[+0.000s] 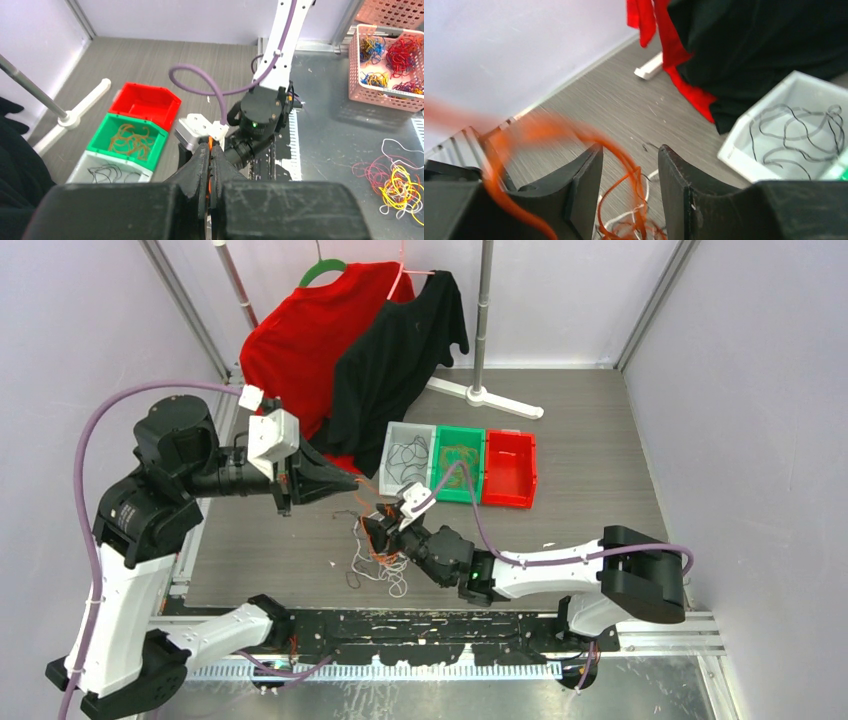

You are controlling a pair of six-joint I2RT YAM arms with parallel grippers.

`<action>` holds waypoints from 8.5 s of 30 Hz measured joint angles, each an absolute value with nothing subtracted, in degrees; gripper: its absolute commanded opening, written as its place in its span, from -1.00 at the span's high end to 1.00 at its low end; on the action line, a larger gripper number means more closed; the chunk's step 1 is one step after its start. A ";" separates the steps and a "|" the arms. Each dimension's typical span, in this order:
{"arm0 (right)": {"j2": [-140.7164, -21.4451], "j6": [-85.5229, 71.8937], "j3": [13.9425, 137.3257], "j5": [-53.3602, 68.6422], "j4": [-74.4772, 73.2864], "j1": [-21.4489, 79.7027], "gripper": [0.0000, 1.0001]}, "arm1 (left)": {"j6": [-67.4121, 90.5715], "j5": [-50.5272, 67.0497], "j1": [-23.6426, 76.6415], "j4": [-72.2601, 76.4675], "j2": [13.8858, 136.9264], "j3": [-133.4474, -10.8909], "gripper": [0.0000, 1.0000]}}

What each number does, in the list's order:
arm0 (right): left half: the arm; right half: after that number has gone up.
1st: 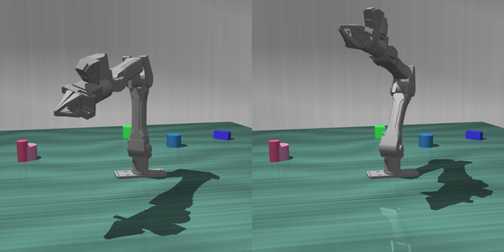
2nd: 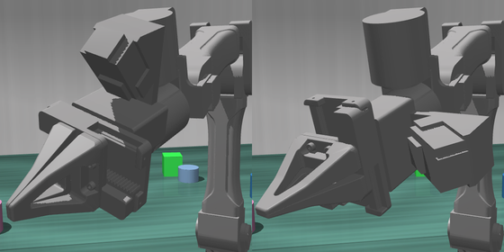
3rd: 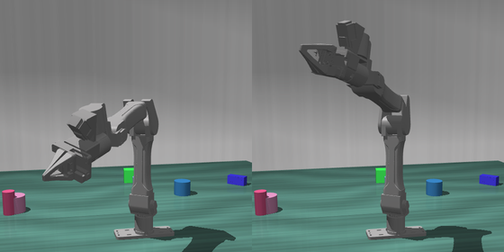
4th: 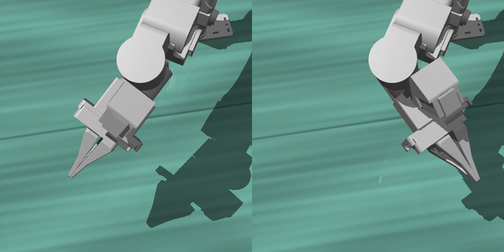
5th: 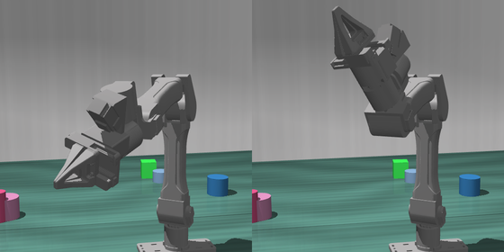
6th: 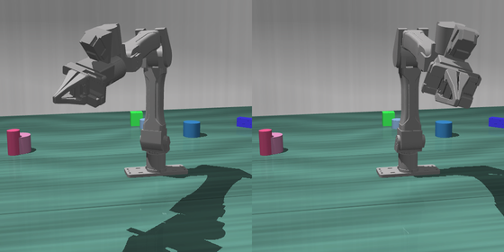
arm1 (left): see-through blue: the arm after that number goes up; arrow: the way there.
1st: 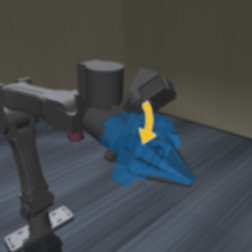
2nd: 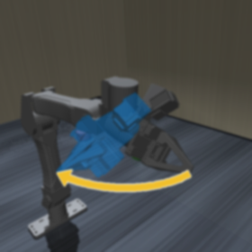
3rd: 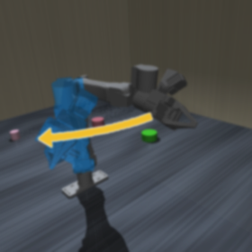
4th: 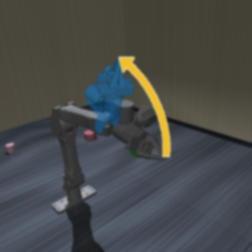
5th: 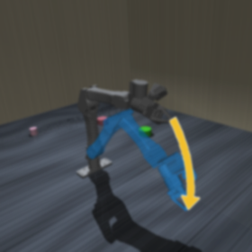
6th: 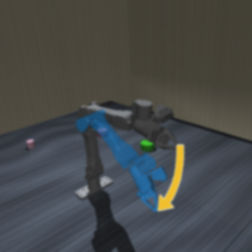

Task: Untangle the cables
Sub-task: Untie the cable, then place the cable in the bin, then pick up the cable at the center of the board.

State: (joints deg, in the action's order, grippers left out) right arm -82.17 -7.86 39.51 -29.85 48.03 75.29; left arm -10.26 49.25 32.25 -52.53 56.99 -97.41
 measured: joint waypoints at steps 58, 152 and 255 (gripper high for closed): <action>-55.57 -29.43 15.31 -42.22 23.83 73.82 -0.36 | -37.34 17.96 32.25 -27.03 61.45 -119.22 1.00; -100.01 -11.60 65.23 -31.51 -6.63 34.37 0.63 | -31.05 25.67 32.25 -57.39 41.10 -82.30 -0.99; -108.97 -32.58 70.72 -18.17 -11.03 27.68 0.46 | -37.74 25.45 32.25 -60.34 42.19 -83.13 -0.98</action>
